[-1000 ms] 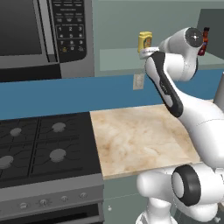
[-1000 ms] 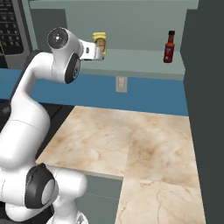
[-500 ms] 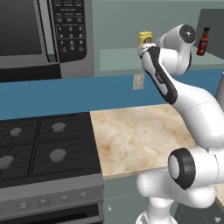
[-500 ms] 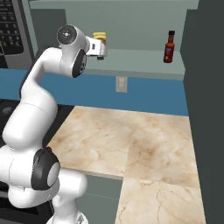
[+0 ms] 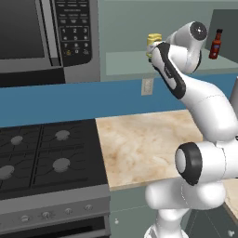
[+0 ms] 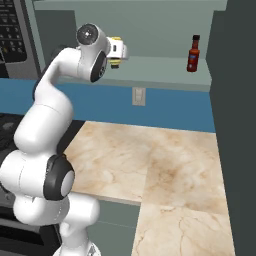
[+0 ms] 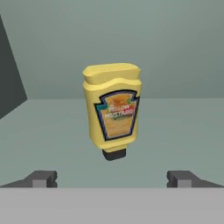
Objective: Take 2 condiments from the cabinet and move them on the counter near the stove.Make sure the condiments are lined up with each other, next to each other.
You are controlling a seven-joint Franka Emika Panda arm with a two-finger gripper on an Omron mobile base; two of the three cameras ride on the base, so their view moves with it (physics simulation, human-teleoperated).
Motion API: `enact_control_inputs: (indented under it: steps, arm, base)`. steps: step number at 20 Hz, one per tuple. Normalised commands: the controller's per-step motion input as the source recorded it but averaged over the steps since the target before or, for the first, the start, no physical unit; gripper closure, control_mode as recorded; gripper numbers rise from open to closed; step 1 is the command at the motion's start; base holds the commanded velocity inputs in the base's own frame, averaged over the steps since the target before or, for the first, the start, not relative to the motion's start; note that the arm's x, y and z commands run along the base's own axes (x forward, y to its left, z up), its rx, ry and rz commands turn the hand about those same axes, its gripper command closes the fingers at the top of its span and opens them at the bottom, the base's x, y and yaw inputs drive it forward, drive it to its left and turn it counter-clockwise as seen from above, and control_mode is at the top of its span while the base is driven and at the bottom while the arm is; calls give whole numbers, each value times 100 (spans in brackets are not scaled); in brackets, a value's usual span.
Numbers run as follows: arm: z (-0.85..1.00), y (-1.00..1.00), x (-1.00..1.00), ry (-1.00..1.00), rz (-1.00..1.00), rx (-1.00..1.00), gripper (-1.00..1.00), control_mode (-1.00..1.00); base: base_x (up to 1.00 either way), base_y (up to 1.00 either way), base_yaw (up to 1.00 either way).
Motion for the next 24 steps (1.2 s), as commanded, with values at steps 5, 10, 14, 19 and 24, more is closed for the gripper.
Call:
enact_control_inputs:
  steps: [5,10,14,19,24]
  arm:
    - [0,0,24,0,1,0,-100,-100]
    - [1,0,7,0,4,0,-100,-100]
    - [0,0,1,0,4,0,-100,-100]
    - [0,0,7,0,5,0,-100,-100]
    - [0,0,13,0,4,0,-100,-100]
  base:
    - [0,0,0]
    - [0,0,0]
    - [0,0,0]
    - [0,0,0]
    - [0,0,0]
